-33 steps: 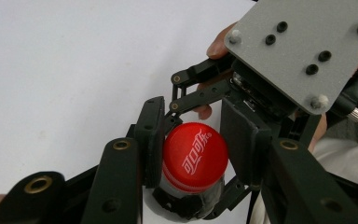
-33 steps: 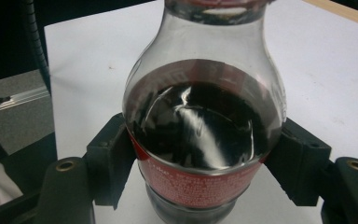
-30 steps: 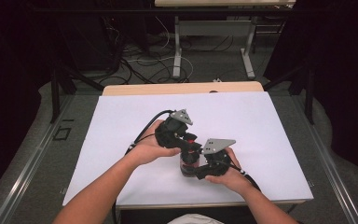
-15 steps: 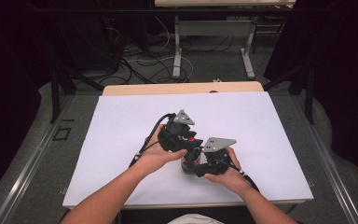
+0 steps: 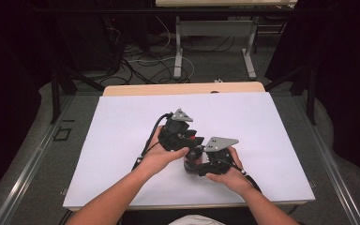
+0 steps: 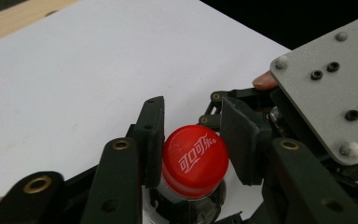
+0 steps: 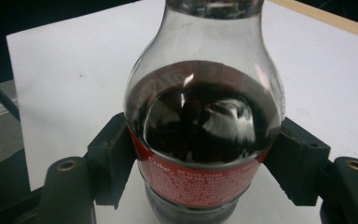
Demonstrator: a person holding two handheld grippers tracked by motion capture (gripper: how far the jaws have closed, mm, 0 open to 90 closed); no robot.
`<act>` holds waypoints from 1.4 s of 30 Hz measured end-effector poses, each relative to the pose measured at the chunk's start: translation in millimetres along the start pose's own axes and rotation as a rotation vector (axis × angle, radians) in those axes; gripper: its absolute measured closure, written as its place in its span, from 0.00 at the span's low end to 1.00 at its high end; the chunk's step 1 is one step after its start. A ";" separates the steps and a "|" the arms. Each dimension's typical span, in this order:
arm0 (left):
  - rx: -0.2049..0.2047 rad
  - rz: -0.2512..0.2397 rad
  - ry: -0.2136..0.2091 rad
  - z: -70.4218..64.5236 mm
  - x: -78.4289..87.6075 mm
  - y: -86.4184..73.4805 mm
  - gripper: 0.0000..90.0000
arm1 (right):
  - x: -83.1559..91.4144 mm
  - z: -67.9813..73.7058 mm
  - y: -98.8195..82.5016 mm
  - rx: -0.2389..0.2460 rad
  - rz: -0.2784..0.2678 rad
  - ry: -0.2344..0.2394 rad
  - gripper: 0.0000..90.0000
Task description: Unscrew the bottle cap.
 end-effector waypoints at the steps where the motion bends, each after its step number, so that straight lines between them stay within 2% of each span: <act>1: 0.013 -0.005 -0.032 0.0 0.9 0.7 0.65 | 0.4 0.0 0.0 0.006 -0.005 0.005 0.33; 2: -0.001 0.001 -0.064 1.6 2.4 1.9 0.63 | 1.6 -0.3 0.2 0.016 -0.002 0.026 0.33; 4: -0.026 0.000 -0.095 4.8 6.3 4.1 0.60 | 3.1 -0.4 0.4 0.011 -0.012 0.043 0.33; 8: -0.137 0.042 -0.249 12.1 13.2 8.8 0.56 | 4.1 1.2 1.2 0.025 -0.020 0.089 0.33; 9: -0.171 0.056 -0.257 13.0 14.1 9.7 0.56 | 5.1 2.0 1.3 0.027 -0.002 0.106 0.33; 10: -0.204 0.065 -0.255 12.9 15.1 10.1 0.56 | 3.7 2.7 1.1 0.032 -0.015 0.104 0.33; 12: -0.254 0.089 -0.285 14.5 16.7 11.2 0.57 | 3.3 4.0 0.8 0.038 -0.011 0.122 0.33; 13: -0.256 0.091 -0.281 13.5 16.7 10.4 0.58 | 3.2 4.7 0.8 0.044 -0.006 0.134 0.33; 14: -0.288 0.107 -0.274 15.3 16.8 11.1 0.59 | 2.8 5.2 0.9 0.048 -0.007 0.138 0.33; 15: -0.278 0.111 -0.292 15.2 16.4 10.4 0.60 | 2.5 6.0 0.9 0.049 -0.009 0.144 0.33; 16: -0.296 0.123 -0.274 15.7 15.9 10.0 0.61 | 2.3 6.3 1.0 0.051 -0.012 0.149 0.33; 19: -0.293 0.141 -0.267 17.0 13.7 8.7 0.65 | 2.3 6.3 1.2 0.063 -0.002 0.164 0.33; 20: -0.286 0.132 -0.293 17.6 12.7 8.1 0.66 | 2.2 6.4 1.0 0.061 0.001 0.166 0.33; 21: -0.298 0.132 -0.290 17.9 12.5 8.1 0.67 | 1.9 6.4 0.8 0.061 0.002 0.168 0.33; 22: -0.310 0.141 -0.268 17.3 13.2 8.4 0.68 | 1.4 6.3 0.6 0.065 0.001 0.163 0.33; 24: -0.300 0.133 -0.276 16.5 13.3 7.9 0.69 | 1.4 6.6 0.3 0.056 0.004 0.160 0.33; 25: -0.301 0.133 -0.264 15.8 13.5 8.1 0.69 | 0.8 6.7 0.1 0.055 -0.010 0.149 0.33; 26: -0.300 0.129 -0.246 14.9 13.5 8.3 0.69 | 1.3 6.6 0.5 0.059 0.000 0.145 0.33; 27: -0.307 0.130 -0.242 14.9 13.9 8.7 0.69 | 1.2 6.9 0.6 0.053 -0.001 0.137 0.33; 29: -0.296 0.119 -0.233 12.8 13.7 8.4 0.69 | 1.1 7.3 1.0 0.042 -0.008 0.121 0.33; 30: -0.276 0.095 -0.196 9.9 12.9 8.1 0.69 | 1.3 7.1 1.2 0.038 -0.008 0.115 0.33; 34: -0.241 0.091 -0.133 7.1 13.2 10.0 0.70 | 2.8 6.1 2.5 0.027 -0.008 0.072 0.34; 35: -0.241 0.091 -0.133 7.1 13.2 10.0 0.70 | 2.0 6.0 2.6 0.023 -0.026 0.050 0.34; 36: -0.183 0.063 -0.098 3.3 11.4 9.1 0.70 | 2.9 5.6 2.8 0.019 -0.017 0.036 0.34; 37: -0.170 0.069 -0.089 2.9 11.7 9.7 0.70 | 3.1 5.1 3.1 0.018 -0.016 0.027 0.34; 38: -0.125 0.044 -0.052 0.0 10.0 8.9 0.70 | 3.4 5.2 3.7 0.005 -0.011 0.013 0.34; 40: -0.048 0.024 0.002 -2.9 7.7 8.2 0.70 | 3.1 5.0 3.9 -0.003 -0.019 -0.026 0.34; 41: -0.032 0.021 0.034 -3.2 7.1 8.2 0.70 | 3.0 4.4 3.8 -0.001 -0.018 -0.045 0.34; 42: 0.008 0.002 0.056 -5.7 5.2 7.8 0.70 | 2.6 4.3 3.9 -0.011 -0.020 -0.064 0.34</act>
Point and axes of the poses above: each handheld gripper's, and its own axes: x roughly backward along the jaws, y roughly out of its top, z roughly to its left, the point moved 1 cm from there along -x, roughly forward along the jaws, and after that the axes turned 5 degrees about y, right-handed, at the moved point
